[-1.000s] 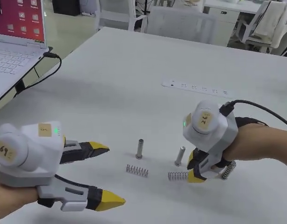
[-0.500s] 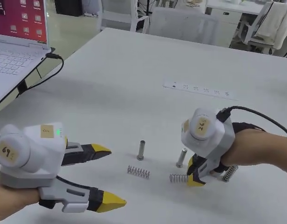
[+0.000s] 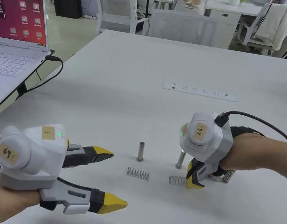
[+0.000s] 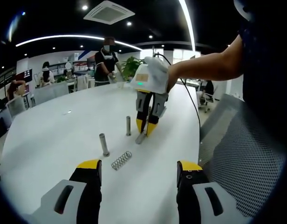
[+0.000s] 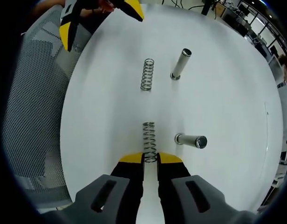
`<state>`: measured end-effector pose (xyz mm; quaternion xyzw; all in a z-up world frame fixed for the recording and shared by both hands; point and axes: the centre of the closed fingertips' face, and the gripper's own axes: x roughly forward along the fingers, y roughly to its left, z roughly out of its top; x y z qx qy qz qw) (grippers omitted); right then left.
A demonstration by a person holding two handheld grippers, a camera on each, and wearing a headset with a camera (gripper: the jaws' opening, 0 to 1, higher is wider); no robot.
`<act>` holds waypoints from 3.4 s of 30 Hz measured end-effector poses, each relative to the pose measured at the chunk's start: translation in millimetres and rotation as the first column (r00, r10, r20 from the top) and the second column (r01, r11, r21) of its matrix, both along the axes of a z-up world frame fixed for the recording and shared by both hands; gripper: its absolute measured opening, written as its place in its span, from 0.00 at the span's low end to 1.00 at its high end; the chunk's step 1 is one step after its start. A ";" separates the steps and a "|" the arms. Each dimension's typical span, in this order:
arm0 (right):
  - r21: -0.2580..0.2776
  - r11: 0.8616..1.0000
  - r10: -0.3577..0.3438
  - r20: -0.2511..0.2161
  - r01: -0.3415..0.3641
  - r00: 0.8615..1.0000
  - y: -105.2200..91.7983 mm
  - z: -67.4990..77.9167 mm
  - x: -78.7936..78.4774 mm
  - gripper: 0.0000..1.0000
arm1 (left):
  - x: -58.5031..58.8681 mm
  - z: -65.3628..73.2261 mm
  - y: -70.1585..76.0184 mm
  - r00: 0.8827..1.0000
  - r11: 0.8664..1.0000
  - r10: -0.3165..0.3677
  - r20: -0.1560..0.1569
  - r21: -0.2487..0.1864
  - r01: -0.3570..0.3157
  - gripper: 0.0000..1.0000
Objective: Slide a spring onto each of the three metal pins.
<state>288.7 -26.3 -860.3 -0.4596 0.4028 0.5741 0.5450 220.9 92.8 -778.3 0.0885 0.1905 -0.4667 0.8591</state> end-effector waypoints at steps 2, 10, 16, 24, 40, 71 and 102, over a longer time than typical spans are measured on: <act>0.005 1.000 0.000 0.004 0.000 1.000 0.7 2.8 -0.4 0.08 | -0.2 0.1 -0.6 1.000 1.000 -0.003 -0.001 -0.002 0.003 0.60; 0.013 1.000 -0.009 0.003 0.009 1.000 -0.7 8.9 -6.8 0.08 | 1.6 0.0 -4.3 1.000 1.000 -0.019 0.000 -0.008 0.019 0.58; 0.034 0.999 -0.013 -0.001 0.013 1.000 0.5 16.7 -15.5 0.08 | 0.0 -2.1 -6.6 0.999 0.999 -0.038 -0.010 -0.013 0.038 0.55; 0.075 0.997 0.001 0.002 -0.001 1.000 7.9 32.2 -27.3 0.08 | 0.3 -0.5 -11.0 0.998 0.998 -0.063 -0.012 -0.010 0.063 0.54; 0.115 0.992 0.050 0.001 -0.049 0.999 27.4 48.6 -45.8 0.08 | 0.7 -0.7 -20.4 0.993 0.993 -0.117 -0.018 -0.020 0.117 0.45; 0.168 0.976 0.137 0.021 -0.138 0.990 66.8 72.1 -67.8 0.08 | -2.9 7.6 -34.8 0.982 0.981 -0.187 0.003 -0.056 0.187 0.24; 0.179 0.969 0.166 0.033 -0.169 0.986 68.6 73.7 -71.4 0.08 | -9.6 10.9 -41.2 0.967 0.967 -0.248 0.054 -0.039 0.250 0.02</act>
